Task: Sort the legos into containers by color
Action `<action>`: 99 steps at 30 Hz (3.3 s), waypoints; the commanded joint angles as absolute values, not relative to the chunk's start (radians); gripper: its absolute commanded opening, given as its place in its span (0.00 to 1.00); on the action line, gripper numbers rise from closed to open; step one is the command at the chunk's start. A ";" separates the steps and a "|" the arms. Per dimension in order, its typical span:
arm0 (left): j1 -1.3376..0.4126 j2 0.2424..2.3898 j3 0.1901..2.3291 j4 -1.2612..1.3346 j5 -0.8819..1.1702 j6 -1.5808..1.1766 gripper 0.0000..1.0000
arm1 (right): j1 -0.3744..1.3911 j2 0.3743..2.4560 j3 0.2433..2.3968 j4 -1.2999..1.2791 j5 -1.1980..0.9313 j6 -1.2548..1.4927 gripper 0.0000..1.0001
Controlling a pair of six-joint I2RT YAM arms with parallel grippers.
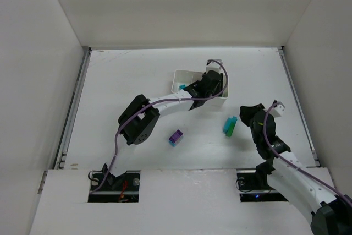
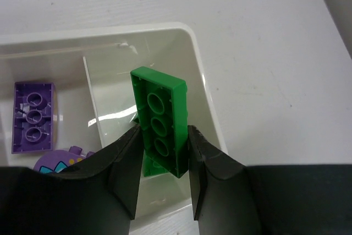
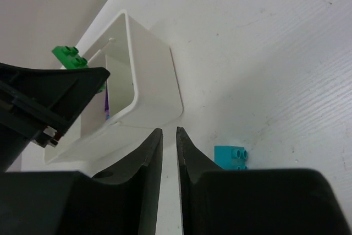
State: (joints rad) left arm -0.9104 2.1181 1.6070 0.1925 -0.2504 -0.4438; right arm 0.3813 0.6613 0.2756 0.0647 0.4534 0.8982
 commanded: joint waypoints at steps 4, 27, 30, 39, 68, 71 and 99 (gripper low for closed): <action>-0.910 2.120 1.641 0.178 -0.261 -0.456 0.23 | 0.390 0.638 0.270 0.121 0.434 0.902 0.27; -0.915 1.906 1.481 0.250 -0.330 -0.387 0.61 | 0.406 0.692 0.288 0.137 0.442 0.879 0.38; -0.918 1.800 1.396 0.293 -0.351 -0.364 0.61 | 0.447 0.732 0.305 0.152 0.443 0.853 0.35; -0.900 1.444 1.048 0.322 -0.436 -0.386 0.39 | 0.643 0.871 0.397 0.181 0.497 0.758 0.22; -0.720 0.835 0.341 0.141 -0.615 -0.764 0.39 | 1.214 1.475 0.906 -0.127 0.517 0.669 1.00; -0.722 0.831 0.324 0.176 -0.604 -0.759 0.39 | 1.216 1.529 0.942 -0.167 0.518 0.712 1.00; -0.712 0.773 0.245 0.222 -0.532 -0.768 0.41 | 1.176 1.506 0.870 -0.210 0.517 0.742 0.73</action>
State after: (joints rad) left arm -0.7013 0.7708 0.2451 0.1940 -0.5312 -0.7479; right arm 1.1782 1.5494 0.8883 -0.1978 0.4969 0.7799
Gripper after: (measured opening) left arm 0.402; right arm 0.714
